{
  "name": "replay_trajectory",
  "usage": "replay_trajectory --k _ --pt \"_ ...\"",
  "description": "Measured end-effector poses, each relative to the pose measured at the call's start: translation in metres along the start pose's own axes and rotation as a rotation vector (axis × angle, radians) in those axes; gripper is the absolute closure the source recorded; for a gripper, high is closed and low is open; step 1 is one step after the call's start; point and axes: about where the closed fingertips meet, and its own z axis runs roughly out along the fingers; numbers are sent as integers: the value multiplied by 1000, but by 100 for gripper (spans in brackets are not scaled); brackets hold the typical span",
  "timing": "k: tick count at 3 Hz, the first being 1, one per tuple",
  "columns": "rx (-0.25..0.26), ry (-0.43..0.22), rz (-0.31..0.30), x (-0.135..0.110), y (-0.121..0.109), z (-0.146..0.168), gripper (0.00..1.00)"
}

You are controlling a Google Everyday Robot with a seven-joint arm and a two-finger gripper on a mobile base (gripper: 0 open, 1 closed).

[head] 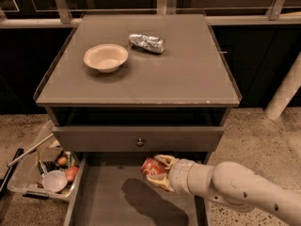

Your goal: Place coke can into middle drawer

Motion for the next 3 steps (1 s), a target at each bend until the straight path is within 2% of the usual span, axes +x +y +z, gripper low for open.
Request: replay_trajectory --k 1,2,3 --pt "-22 -1 1 5 5 8 100" --pt "-42 -28 -43 22 5 22 100" --pt "-68 -55 -99 53 -2 44 100"
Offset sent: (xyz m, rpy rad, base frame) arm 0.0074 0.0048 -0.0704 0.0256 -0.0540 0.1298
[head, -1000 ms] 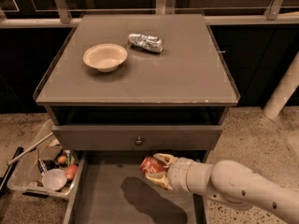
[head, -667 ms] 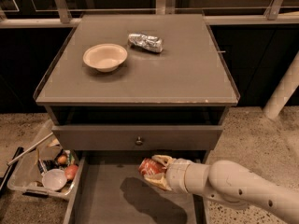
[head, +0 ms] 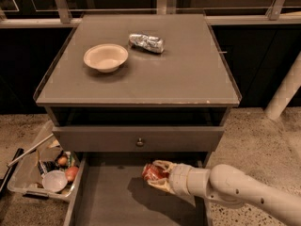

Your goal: Place coke can into middle drawer

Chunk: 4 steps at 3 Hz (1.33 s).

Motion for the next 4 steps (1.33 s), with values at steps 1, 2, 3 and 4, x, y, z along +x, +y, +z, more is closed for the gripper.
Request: replay_trajectory --k 1,2,3,4 --pt "-17 2 -67 29 -5 15 100" --pt "-24 39 -104 54 -3 24 100" --pt "-31 91 -112 80 6 36 100" --pt "-43 128 -106 100 21 55 100"
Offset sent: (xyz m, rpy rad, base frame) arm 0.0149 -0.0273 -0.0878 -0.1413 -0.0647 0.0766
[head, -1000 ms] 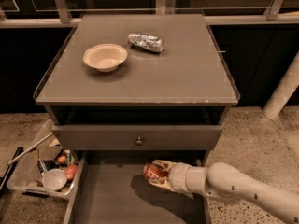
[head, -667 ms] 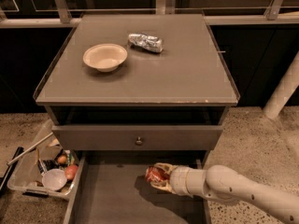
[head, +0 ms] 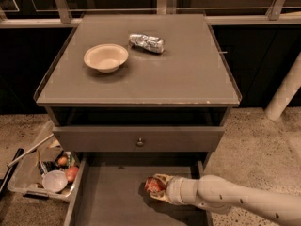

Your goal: Place coke can into middle drawer

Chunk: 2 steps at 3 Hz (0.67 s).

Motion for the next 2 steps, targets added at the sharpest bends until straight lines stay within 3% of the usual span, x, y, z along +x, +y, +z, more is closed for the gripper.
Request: replay_trajectory --k 1,2 --pt "2 -1 24 4 9 23 100" --pt "8 -9 39 0 12 43 81"
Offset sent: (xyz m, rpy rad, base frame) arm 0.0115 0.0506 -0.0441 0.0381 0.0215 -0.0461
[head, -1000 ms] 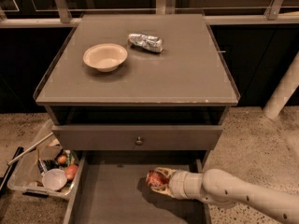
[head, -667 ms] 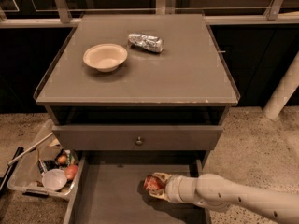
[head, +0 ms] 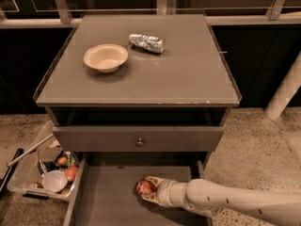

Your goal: Place coke can into middle drawer

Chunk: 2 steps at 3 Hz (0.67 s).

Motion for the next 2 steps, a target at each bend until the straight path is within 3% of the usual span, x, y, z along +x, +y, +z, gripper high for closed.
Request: replay_trajectory --k 2 --pt "1 0 0 0 0 0 34"
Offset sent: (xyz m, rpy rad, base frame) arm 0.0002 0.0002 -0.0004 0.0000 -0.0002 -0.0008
